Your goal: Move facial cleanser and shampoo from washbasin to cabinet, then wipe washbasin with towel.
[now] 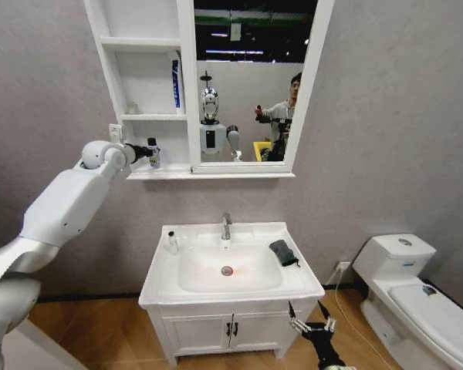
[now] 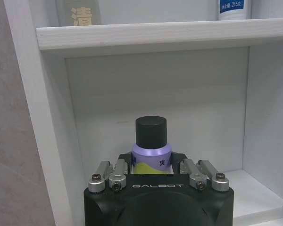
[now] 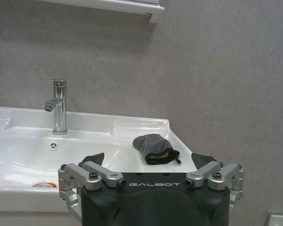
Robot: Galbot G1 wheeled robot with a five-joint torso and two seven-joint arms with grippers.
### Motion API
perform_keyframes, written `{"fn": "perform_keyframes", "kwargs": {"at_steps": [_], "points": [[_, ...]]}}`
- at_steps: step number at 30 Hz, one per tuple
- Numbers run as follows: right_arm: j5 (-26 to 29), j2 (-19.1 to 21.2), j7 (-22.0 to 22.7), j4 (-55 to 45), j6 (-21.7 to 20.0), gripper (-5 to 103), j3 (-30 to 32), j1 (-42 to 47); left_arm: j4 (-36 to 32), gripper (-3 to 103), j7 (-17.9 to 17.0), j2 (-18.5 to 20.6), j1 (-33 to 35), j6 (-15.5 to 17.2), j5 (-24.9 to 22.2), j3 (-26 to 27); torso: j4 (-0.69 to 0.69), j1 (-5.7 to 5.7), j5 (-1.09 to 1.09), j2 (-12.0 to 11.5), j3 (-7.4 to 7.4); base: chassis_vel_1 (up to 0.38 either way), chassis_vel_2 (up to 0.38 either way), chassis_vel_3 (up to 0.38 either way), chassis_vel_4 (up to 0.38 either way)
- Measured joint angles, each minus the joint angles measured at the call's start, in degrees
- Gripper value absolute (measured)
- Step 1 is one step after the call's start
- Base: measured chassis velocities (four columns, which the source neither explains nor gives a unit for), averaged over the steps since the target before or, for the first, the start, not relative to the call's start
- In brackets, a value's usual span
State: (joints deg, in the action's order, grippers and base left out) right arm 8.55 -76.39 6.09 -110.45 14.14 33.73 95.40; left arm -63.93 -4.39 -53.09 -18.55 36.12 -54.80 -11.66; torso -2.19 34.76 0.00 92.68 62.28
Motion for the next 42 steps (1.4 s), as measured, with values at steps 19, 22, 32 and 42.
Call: {"fn": "perform_keyframes", "kwargs": {"at_steps": [19,22,32,42], "points": [[-0.1,-0.1,0.4,0.3,0.2,100,0.1,-0.5,-3.3,77,0.9,2.7,5.6,-2.9,1.3,5.3,-0.02,0.00,0.00,0.0,0.00,0.000,0.000,0.000,0.000],[-0.1,-0.2,0.3,0.3,0.1,100,0.0,-0.5,-9.7,88,1.2,6.2,9.8,-3.2,-0.9,8.4,-0.02,0.01,-0.01,0.0,0.00,0.000,0.000,0.000,0.000],[-1.1,-0.8,1.4,-0.8,-1.0,100,-0.4,-0.4,-38.6,100,4.8,18.6,39.1,-9.6,-2.6,22.1,0.00,-0.01,0.02,0.0,-0.02,0.000,0.000,0.000,0.000],[-1.1,-1.0,3.4,-8.4,-2.7,100,0.4,2.4,-40.4,99,-3.5,4.5,69.1,-24.8,21.2,27.4,0.00,-0.01,0.00,0.0,0.00,0.000,0.000,0.000,0.000]]}}
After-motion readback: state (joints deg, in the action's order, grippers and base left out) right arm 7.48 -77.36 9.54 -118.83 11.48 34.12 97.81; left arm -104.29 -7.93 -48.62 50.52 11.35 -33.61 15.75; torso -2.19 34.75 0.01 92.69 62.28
